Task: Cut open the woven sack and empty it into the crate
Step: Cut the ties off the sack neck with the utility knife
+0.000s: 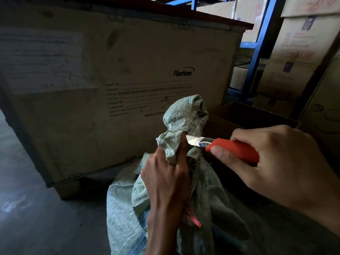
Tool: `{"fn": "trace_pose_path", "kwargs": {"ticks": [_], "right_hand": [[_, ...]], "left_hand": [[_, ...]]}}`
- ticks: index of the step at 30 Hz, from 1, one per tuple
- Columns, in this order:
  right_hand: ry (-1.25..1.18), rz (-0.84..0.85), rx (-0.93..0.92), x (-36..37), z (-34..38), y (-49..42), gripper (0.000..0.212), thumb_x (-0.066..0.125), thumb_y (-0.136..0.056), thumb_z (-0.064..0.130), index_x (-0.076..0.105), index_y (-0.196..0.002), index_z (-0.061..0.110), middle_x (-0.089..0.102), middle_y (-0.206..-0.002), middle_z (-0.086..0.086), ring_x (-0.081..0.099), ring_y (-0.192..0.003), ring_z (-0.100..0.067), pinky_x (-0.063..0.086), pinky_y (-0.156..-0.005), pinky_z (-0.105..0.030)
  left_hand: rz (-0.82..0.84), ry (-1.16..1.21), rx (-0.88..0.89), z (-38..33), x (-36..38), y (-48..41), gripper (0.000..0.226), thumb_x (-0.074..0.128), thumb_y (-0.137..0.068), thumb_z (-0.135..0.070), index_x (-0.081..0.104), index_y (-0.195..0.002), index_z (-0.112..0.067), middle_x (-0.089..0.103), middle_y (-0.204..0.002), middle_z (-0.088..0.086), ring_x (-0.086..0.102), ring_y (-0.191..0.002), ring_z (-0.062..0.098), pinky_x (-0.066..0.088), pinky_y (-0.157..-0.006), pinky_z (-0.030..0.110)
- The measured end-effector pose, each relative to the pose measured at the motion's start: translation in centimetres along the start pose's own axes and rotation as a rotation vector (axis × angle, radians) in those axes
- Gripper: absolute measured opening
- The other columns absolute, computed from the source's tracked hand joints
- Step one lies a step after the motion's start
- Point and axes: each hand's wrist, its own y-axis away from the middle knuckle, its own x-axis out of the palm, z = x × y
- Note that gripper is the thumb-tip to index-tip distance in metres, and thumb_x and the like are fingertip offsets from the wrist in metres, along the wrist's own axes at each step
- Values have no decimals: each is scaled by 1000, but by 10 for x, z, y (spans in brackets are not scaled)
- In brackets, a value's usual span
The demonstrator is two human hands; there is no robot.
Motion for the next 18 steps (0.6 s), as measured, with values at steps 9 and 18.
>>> {"fn": "trace_pose_path", "kwargs": {"ticks": [9, 18], "right_hand": [[109, -60, 75, 6, 7, 0, 60, 27, -89, 78, 59, -73, 30, 52, -55, 14, 49, -47, -4, 44, -49, -24], [139, -75, 133, 12, 11, -1, 61, 28, -89, 79, 60, -70, 30, 45, -49, 14, 46, -43, -4, 39, -44, -21]], "left_hand": [[-119, -47, 112, 3, 7, -1, 66, 36, -86, -72, 55, -66, -12, 54, -51, 4, 47, -48, 22, 30, -51, 32], [-219, -184, 198, 8, 4, -5, 23, 60, -88, -35, 69, -86, -14, 47, -50, -1, 34, -41, 17, 15, -51, 14]]}}
